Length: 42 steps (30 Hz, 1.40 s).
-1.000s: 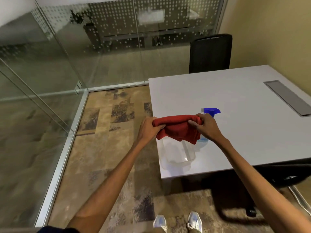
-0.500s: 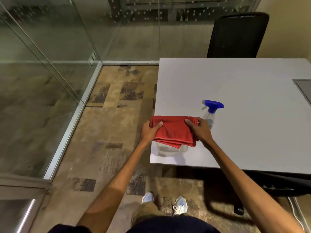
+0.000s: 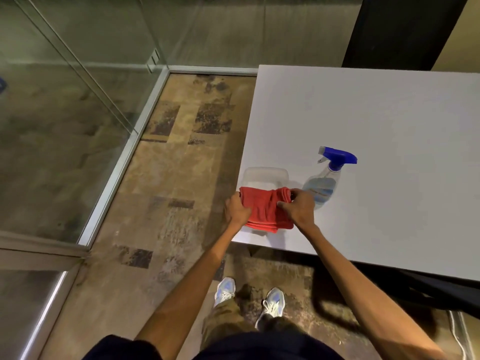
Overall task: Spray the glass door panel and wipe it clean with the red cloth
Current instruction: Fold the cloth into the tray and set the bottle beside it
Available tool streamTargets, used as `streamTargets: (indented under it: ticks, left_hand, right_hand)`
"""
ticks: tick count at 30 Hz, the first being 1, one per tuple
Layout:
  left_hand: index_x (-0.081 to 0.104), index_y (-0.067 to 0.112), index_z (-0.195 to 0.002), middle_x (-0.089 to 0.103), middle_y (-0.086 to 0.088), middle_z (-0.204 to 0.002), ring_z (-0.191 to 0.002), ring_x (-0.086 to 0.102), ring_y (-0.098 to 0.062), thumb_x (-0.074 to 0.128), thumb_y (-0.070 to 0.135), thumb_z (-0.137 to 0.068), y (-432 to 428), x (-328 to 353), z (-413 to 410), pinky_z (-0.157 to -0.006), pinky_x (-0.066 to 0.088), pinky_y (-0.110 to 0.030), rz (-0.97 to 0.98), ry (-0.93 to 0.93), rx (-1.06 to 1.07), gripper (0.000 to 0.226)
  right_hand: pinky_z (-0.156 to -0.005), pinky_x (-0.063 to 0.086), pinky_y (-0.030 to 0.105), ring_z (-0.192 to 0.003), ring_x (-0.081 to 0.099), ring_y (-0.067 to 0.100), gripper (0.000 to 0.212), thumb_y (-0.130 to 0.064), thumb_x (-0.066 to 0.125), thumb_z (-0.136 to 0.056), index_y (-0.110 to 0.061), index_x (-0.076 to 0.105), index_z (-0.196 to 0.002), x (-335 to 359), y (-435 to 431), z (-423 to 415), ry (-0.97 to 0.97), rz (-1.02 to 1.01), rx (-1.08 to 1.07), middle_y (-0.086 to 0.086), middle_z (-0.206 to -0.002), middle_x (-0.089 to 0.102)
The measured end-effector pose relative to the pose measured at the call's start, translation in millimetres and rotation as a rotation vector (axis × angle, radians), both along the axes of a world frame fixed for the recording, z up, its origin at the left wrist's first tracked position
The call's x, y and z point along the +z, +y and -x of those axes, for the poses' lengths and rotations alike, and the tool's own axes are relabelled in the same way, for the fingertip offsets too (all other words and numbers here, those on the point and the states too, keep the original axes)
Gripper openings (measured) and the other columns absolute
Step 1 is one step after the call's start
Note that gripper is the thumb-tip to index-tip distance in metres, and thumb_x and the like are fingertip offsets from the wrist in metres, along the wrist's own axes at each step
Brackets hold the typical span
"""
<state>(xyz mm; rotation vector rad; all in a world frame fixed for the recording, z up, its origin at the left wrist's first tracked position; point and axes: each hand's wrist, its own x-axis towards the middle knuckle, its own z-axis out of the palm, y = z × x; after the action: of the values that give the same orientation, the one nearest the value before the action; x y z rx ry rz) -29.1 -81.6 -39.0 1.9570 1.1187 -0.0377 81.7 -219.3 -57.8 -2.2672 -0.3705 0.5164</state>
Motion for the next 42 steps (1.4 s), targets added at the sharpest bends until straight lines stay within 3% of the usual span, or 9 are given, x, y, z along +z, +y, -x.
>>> streamTargets:
  ticks: [2,5,11,18,23,27,31,36,42]
  left_hand:
    - [0.061,0.006,-0.124,0.066,-0.017,-0.117,-0.107,0.064,-0.035,0.066,0.007,-0.082,-3.6,-4.2,-0.6,-0.088,0.054,-0.042,-0.084,0.039,-0.029,0.042]
    - [0.063,0.006,-0.117,0.067,-0.014,-0.112,-0.103,0.065,-0.031,0.072,0.010,-0.083,-5.7,-11.4,-0.3,-0.083,0.052,-0.038,-0.227,0.082,-0.083,0.036]
    - [0.057,0.012,-0.124,0.059,-0.004,-0.122,-0.117,0.047,-0.022,0.067,0.021,-0.090,-5.2,-28.9,0.2,-0.099,0.042,-0.037,-0.481,0.211,-0.309,0.037]
    - [0.056,0.016,-0.124,0.044,-0.004,-0.130,-0.126,0.037,-0.022,0.064,0.030,-0.089,-3.0,-43.3,3.9,-0.099,0.037,-0.036,-0.611,0.295,-0.387,0.038]
    - [0.044,0.014,-0.135,0.040,-0.008,-0.140,-0.134,0.034,-0.025,0.062,0.035,-0.092,-6.2,-53.0,3.8,-0.106,0.038,-0.043,-0.589,0.342,-0.380,0.051]
    - [0.038,0.016,-0.137,0.039,-0.009,-0.141,-0.132,0.036,-0.025,0.068,0.035,-0.089,-6.6,-56.4,3.2,-0.105,0.039,-0.042,-0.538,0.303,-0.323,0.059]
    - [0.037,0.018,-0.139,0.038,-0.009,-0.141,-0.129,0.037,-0.026,0.069,0.038,-0.087,-8.1,-55.1,2.4,-0.102,0.039,-0.042,-0.503,0.214,-0.254,0.064]
    - [0.043,0.021,-0.134,0.042,-0.008,-0.139,-0.127,0.039,-0.026,0.068,0.031,-0.087,-18.2,-45.3,-9.9,-0.097,0.039,-0.041,-0.511,0.126,-0.204,0.054]
    - [0.051,0.021,-0.129,0.052,-0.005,-0.128,-0.119,0.047,-0.024,0.056,0.010,-0.089,-33.8,-30.6,-34.9,-0.095,0.038,-0.037,-0.519,0.026,-0.262,0.042]
  right_hand:
    - [-0.074,0.046,0.028,-0.084,0.068,0.032,0.024,-0.015,0.074,-0.078,-0.001,0.071,-0.098,-5.8,3.1,3.7,-0.080,0.060,0.026,0.015,-0.091,0.073]
    - [-0.073,0.048,0.035,-0.083,0.065,0.035,0.019,-0.016,0.069,-0.082,-0.003,0.068,-0.095,-14.3,4.5,7.0,-0.177,0.125,0.080,0.017,-0.091,0.071]
    - [-0.078,0.034,0.039,-0.088,0.060,0.032,0.023,-0.030,0.066,-0.090,-0.008,0.067,-0.095,-36.5,4.8,10.3,-0.456,0.394,0.235,0.013,-0.093,0.072]
    - [-0.083,0.034,0.041,-0.102,0.052,0.031,0.022,-0.026,0.062,-0.091,-0.009,0.066,-0.104,-45.2,8.2,9.7,-0.496,0.546,0.342,0.010,-0.102,0.071]
    - [-0.082,0.036,0.040,-0.101,0.050,0.028,0.030,-0.021,0.065,-0.086,-0.012,0.059,-0.114,-49.3,10.6,11.3,-0.490,0.566,0.345,0.009,-0.108,0.062]
    - [-0.086,0.036,0.040,-0.103,0.050,0.028,0.032,-0.023,0.064,-0.086,-0.013,0.057,-0.115,-52.8,11.9,7.6,-0.448,0.502,0.342,0.009,-0.112,0.060]
    - [-0.088,0.036,0.042,-0.107,0.053,0.030,0.033,-0.032,0.067,-0.088,-0.013,0.062,-0.114,-52.3,4.4,6.1,-0.425,0.265,0.200,0.011,-0.113,0.062]
    - [-0.091,0.037,0.040,-0.110,0.055,0.026,0.033,-0.040,0.059,-0.091,-0.012,0.065,-0.108,-47.5,-7.5,2.8,-0.381,0.038,-0.027,0.009,-0.113,0.065]
    - [-0.086,0.032,0.029,-0.101,0.061,0.025,0.037,-0.043,0.057,-0.089,-0.011,0.063,-0.107,-38.8,-20.4,-6.9,-0.363,-0.051,-0.197,0.009,-0.107,0.067]
